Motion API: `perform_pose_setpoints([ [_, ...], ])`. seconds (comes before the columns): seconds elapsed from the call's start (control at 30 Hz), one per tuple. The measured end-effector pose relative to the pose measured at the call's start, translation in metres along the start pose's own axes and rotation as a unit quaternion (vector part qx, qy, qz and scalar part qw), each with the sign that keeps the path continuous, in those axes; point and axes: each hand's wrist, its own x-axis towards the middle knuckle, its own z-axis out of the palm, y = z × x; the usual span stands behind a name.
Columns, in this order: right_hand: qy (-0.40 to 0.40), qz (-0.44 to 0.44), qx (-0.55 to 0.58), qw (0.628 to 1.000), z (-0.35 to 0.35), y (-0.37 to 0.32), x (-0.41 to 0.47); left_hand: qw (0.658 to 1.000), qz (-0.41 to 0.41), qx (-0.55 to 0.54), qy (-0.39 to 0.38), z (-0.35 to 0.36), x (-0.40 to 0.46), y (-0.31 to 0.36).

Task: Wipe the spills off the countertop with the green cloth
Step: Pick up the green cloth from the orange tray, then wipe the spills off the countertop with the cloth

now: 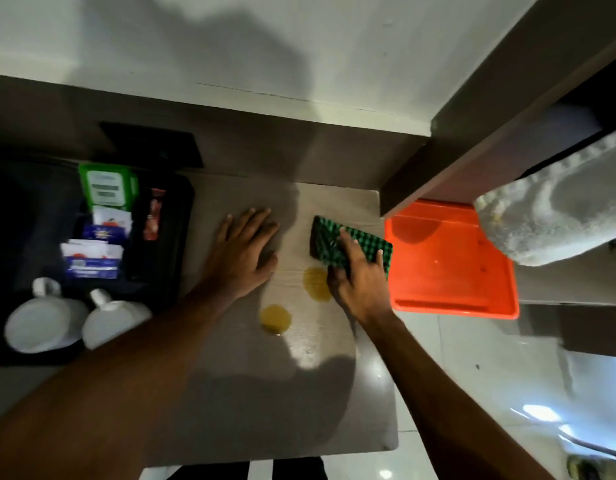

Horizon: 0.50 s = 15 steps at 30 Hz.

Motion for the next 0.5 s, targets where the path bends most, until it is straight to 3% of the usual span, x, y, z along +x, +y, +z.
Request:
perform_pose_setpoints([
  [0.07, -0.055, -0.046, -0.072, 0.995, 0.016, 0.001, -0.009, 0.999, -0.028, 0.017, 0.005, 0.002, -0.033, -0.007],
  [0.13, -0.039, -0.056, -0.093, 0.993, 0.024, 0.001, -0.015, 0.998, -0.055, 0.022, 0.006, 0.006, -0.074, -0.007],
  [0.23, 0.006, 0.025, -0.052, 0.998, 0.029, -0.008, -0.005, 0.997, -0.080, 0.004, 0.004, 0.012, -0.118, -0.002],
  [0.3, -0.005, 0.070, -0.080, 0.994, 0.038, -0.014, 0.010, 0.996, -0.090, -0.001, -0.001, 0.015, -0.138, 0.001],
  [0.4, -0.019, 0.086, -0.166, 0.982, 0.052, -0.024, 0.034, 0.996, -0.087, 0.009, -0.010, 0.022, -0.173, 0.008],
  [0.5, -0.025, 0.073, -0.179, 0.981, 0.063, -0.035, 0.042, 0.996, -0.080, 0.018, -0.024, 0.029, -0.207, 0.012],
])
